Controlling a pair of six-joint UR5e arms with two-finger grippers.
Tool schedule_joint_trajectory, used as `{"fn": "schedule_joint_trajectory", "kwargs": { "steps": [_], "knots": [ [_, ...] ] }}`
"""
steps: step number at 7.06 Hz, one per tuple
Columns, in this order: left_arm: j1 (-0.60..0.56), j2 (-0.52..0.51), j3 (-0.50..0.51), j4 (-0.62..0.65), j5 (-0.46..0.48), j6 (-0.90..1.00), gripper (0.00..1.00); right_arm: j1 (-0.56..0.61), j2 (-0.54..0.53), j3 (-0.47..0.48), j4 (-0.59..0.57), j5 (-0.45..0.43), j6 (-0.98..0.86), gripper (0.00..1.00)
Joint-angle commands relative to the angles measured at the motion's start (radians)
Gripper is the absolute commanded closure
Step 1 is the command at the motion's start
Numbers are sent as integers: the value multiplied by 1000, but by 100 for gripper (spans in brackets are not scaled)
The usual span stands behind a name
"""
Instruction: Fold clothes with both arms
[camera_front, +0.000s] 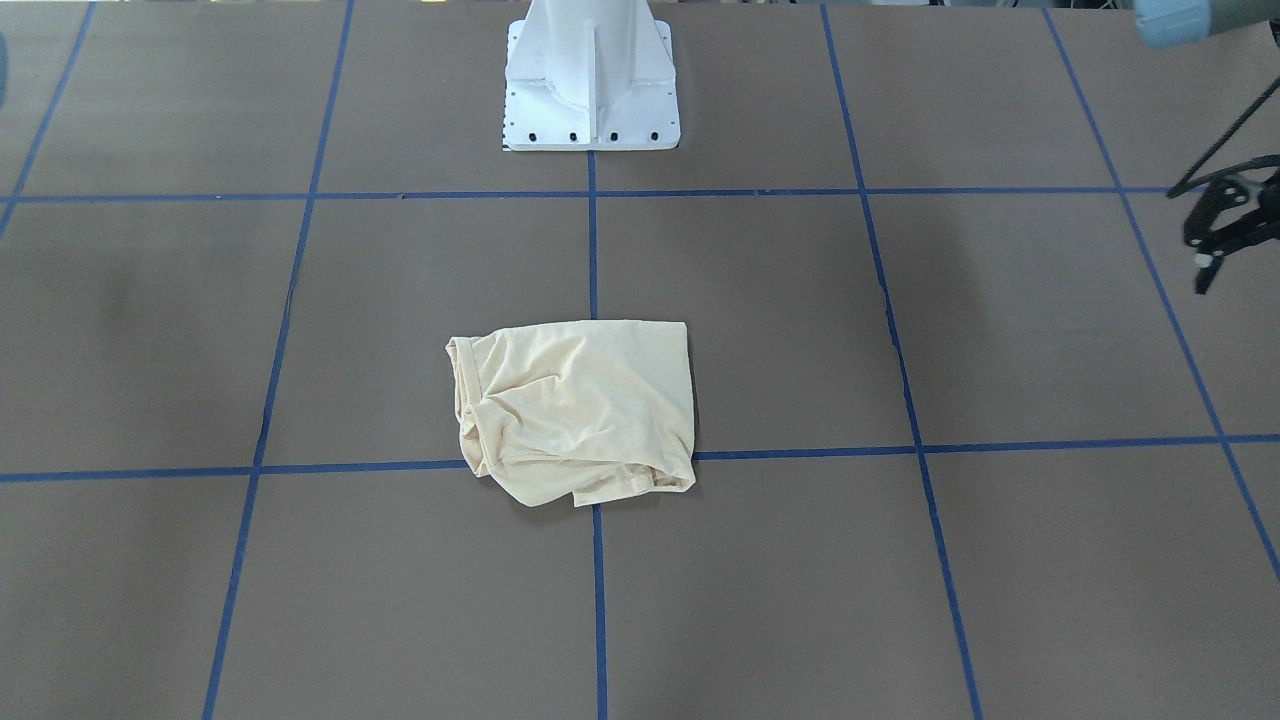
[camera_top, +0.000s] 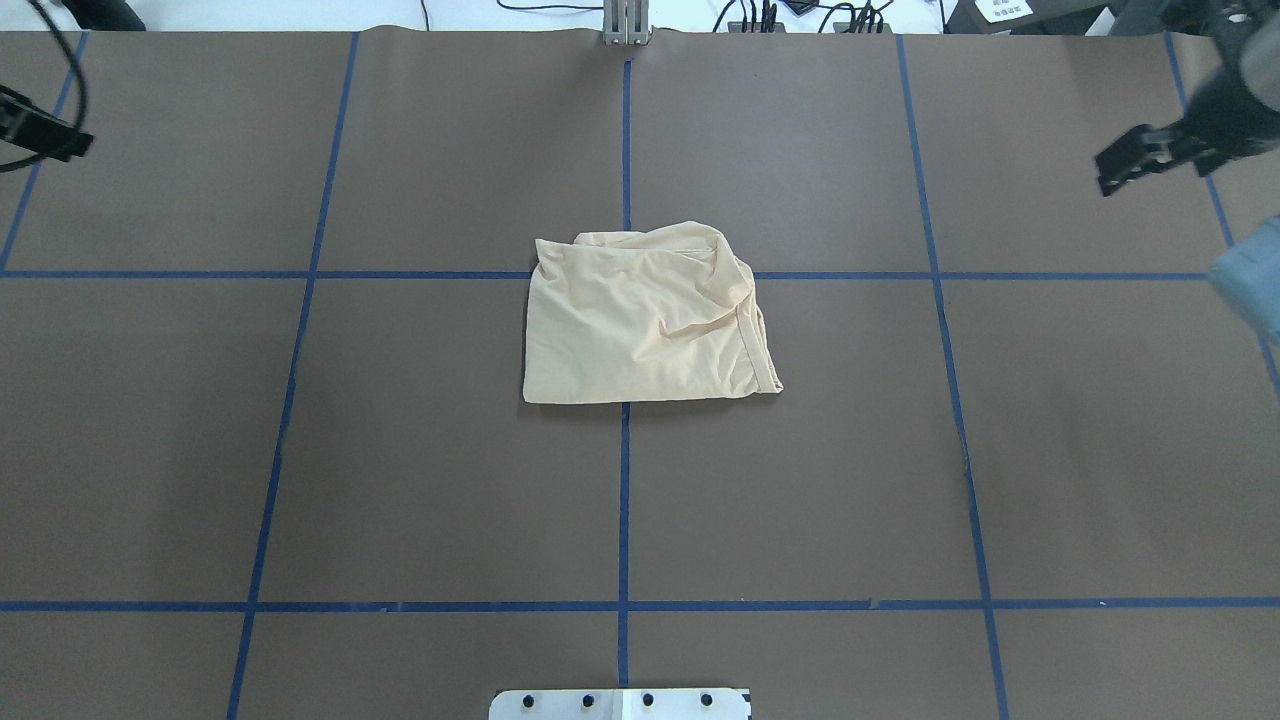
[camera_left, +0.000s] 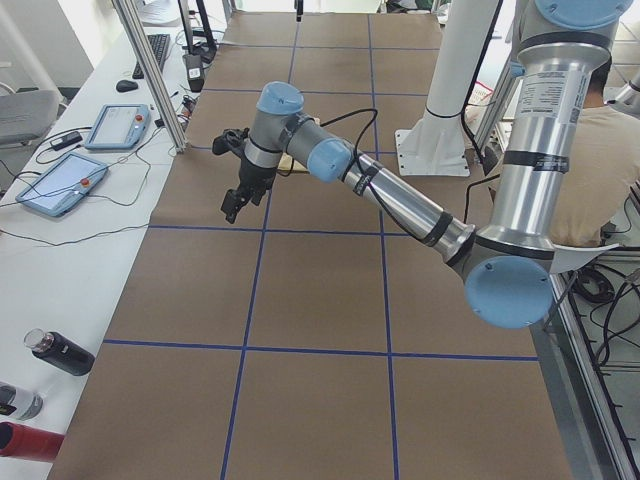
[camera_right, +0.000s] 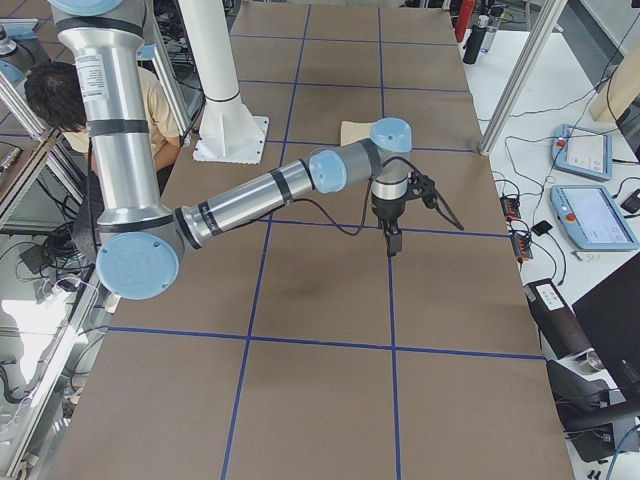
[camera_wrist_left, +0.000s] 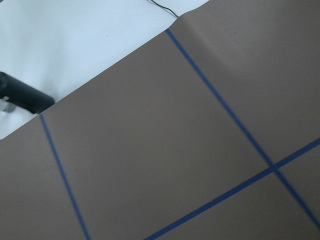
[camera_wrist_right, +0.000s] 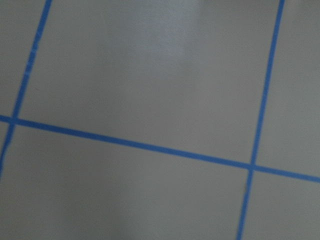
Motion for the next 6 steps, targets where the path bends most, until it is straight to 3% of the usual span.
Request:
{"fn": "schedule_joint_trajectory", "kwargs": {
  "steps": [1, 3, 5, 6],
  "knots": [
    [-128, 90, 69, -4, -97, 58, 0, 199, -175, -35, -2, 68, -278, 0],
    [-158, 130, 155, 2, -140, 58, 0, 269, -294, -46, -1, 104, -313, 0],
    [-185, 135, 248, 6, -133, 119, 0, 269, -331, -94, 2, 124, -302, 0],
    [-185, 144, 247, 17, -142, 118, 0, 264, -316, -98, 4, 140, -296, 0]
  ]
}}
